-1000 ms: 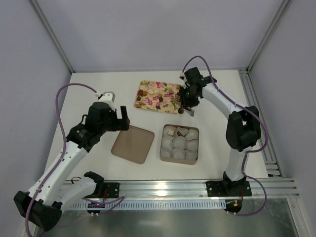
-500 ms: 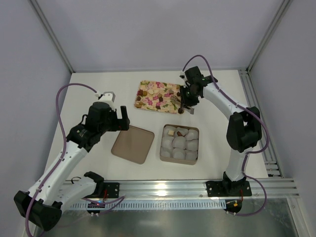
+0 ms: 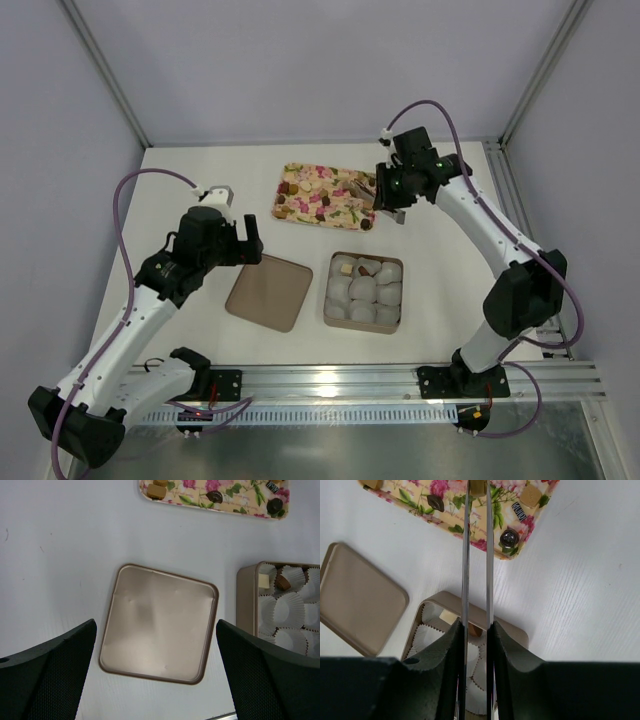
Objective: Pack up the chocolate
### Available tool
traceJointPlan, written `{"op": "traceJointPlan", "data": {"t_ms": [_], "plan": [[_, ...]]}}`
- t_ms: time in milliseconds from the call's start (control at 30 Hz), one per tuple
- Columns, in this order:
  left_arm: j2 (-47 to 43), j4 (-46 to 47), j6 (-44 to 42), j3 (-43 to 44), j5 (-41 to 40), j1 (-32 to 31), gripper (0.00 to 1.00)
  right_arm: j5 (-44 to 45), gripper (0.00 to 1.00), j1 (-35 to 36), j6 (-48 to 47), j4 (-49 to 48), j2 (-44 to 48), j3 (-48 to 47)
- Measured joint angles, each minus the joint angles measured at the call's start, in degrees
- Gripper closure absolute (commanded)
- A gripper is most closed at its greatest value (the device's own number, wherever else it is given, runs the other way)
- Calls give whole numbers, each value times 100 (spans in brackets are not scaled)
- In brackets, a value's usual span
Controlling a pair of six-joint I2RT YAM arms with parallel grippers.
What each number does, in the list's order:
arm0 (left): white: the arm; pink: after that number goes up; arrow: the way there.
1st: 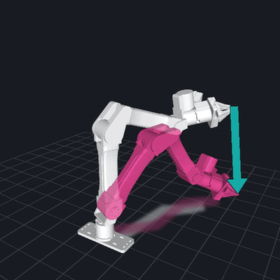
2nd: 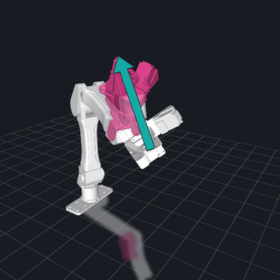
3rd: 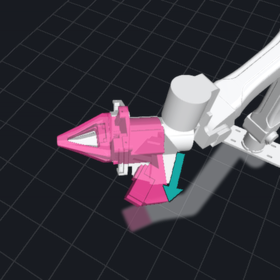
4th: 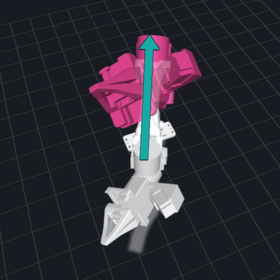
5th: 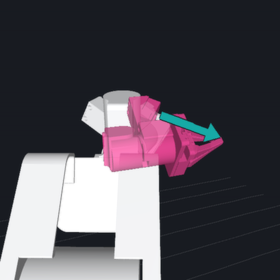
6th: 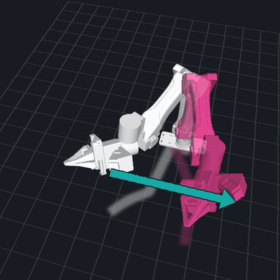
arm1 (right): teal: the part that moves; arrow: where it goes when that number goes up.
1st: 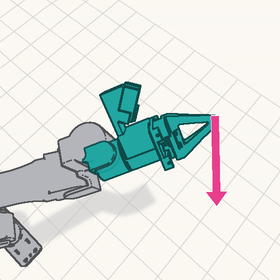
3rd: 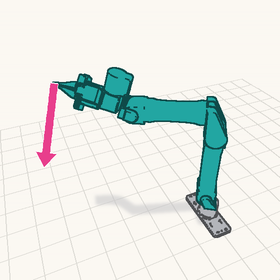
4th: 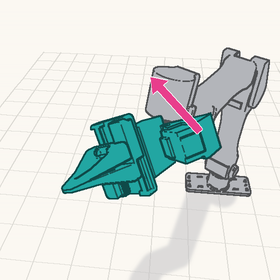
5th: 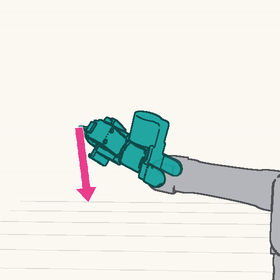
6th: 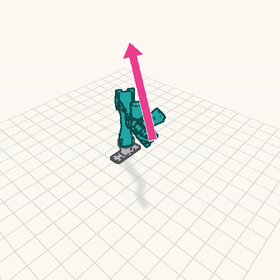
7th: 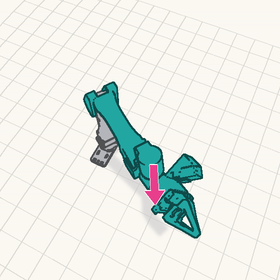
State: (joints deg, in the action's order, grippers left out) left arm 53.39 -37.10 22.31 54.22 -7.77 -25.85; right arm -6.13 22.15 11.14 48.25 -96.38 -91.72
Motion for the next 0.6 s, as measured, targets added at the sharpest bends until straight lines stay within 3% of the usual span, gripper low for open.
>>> {"op": "traceJointPlan", "data": {"t_ms": [600], "plan": [[46, 0, 20, 44, 278, 0, 0, -4, 73, 0, 479, 785, 3757, 2533]]}}
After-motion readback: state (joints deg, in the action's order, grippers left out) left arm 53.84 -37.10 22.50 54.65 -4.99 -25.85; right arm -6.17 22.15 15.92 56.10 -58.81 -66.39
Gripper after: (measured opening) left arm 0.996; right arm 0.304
